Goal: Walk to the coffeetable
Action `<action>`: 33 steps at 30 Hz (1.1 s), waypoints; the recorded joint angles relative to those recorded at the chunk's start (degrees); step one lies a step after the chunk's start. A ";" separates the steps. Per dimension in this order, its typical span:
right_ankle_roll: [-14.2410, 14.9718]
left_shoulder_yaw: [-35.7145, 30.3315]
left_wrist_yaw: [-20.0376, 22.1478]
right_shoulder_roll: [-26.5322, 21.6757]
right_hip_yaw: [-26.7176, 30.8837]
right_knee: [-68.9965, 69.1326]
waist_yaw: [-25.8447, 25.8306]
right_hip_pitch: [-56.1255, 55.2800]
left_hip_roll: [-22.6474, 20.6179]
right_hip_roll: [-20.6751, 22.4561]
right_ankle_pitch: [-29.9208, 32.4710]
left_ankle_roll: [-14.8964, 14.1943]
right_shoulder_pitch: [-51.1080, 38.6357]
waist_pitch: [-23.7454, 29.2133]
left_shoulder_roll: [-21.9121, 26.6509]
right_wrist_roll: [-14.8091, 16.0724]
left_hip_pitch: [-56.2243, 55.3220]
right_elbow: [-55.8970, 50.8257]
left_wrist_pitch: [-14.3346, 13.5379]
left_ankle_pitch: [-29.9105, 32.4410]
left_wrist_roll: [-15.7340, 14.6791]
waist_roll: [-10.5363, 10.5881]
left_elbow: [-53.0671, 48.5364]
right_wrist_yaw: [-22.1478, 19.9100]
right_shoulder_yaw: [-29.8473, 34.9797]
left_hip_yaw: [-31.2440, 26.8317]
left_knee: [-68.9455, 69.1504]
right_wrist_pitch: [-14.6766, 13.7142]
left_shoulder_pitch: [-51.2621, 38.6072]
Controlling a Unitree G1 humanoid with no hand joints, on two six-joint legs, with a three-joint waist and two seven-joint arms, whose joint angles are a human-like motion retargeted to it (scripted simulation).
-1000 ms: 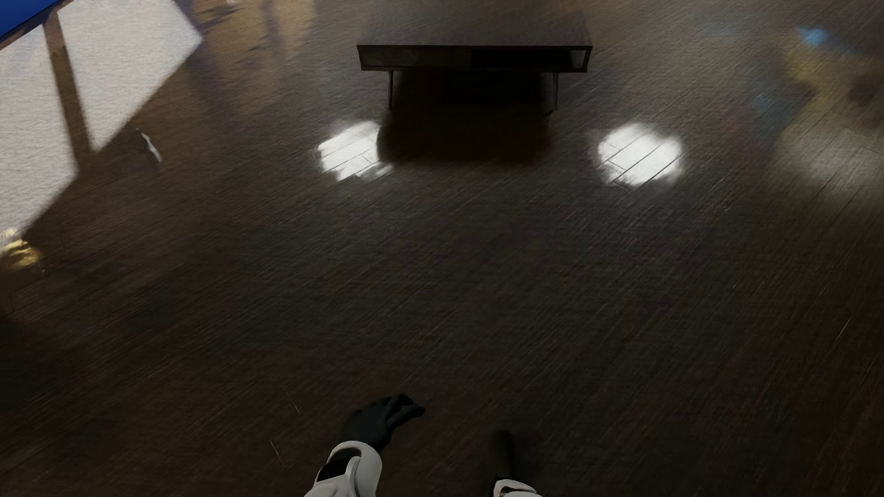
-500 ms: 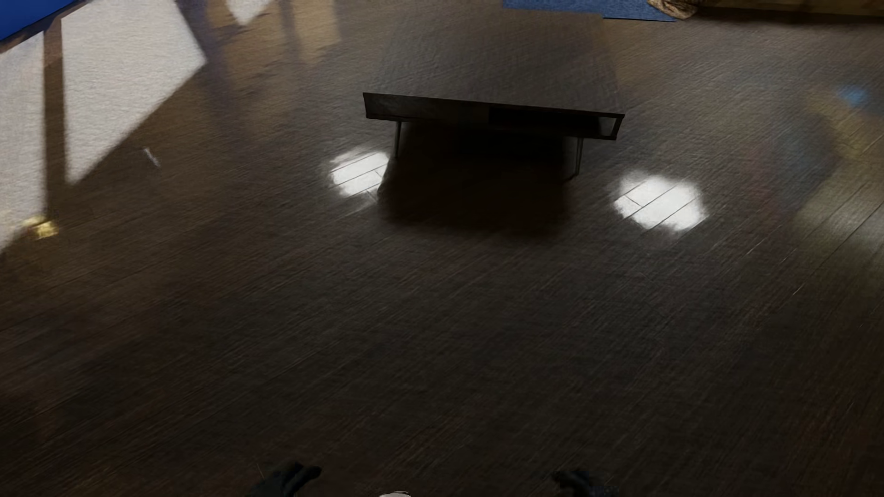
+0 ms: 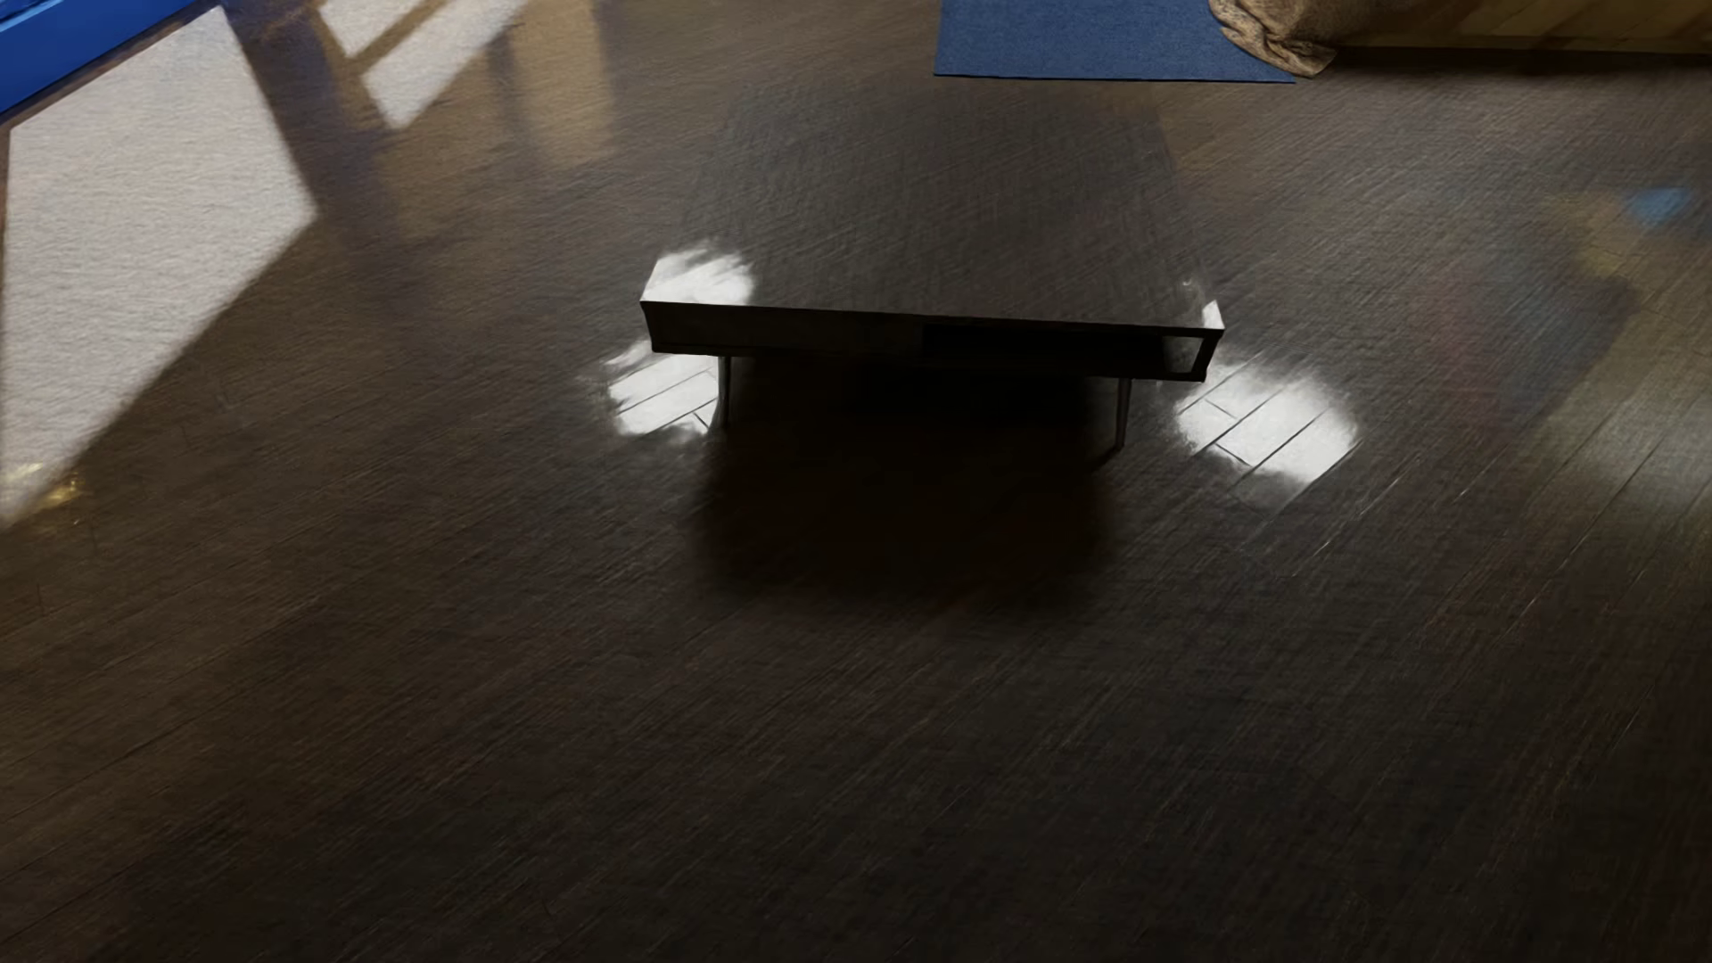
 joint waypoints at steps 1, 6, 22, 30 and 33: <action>0.11 -0.84 0.05 -1.41 -0.03 5.94 -0.26 -5.04 -1.19 -2.29 0.20 0.23 0.96 0.33 -0.12 -0.37 1.60 -1.48 -0.49 -1.81 0.73 -0.85 0.41 0.54 0.67 0.53 0.38 -0.58 -1.56; -7.08 -2.43 0.48 1.35 -1.78 -0.64 -2.90 -21.85 -5.83 -7.50 -23.18 1.27 7.19 1.54 -0.96 8.12 10.91 -7.43 -3.02 -9.95 1.15 -2.90 -0.54 -4.87 -9.39 -2.07 1.45 5.11 -11.25; -15.54 -10.54 -7.58 8.21 -12.57 -40.45 -6.75 -14.82 4.94 2.91 -18.15 -7.41 3.69 -1.25 2.78 2.91 20.33 -1.79 -0.44 11.19 0.79 2.68 1.07 -1.49 -11.55 -7.63 26.74 6.05 -10.55; -17.30 -0.03 -3.79 8.97 -14.07 -39.18 -4.18 -3.79 13.29 11.86 -28.05 -8.18 -3.26 -0.05 6.53 1.11 -4.68 -0.06 2.55 -8.66 -7.73 6.97 -7.29 -4.35 -10.41 -6.58 31.75 2.09 -3.00; -16.92 -0.32 -3.92 7.26 -9.66 -43.20 -1.88 0.66 7.03 12.92 -27.72 -7.11 -4.62 -0.32 5.72 1.46 -4.33 -2.69 2.43 -2.75 -6.42 6.60 -7.57 -3.28 -6.91 -15.60 4.12 -0.20 -1.76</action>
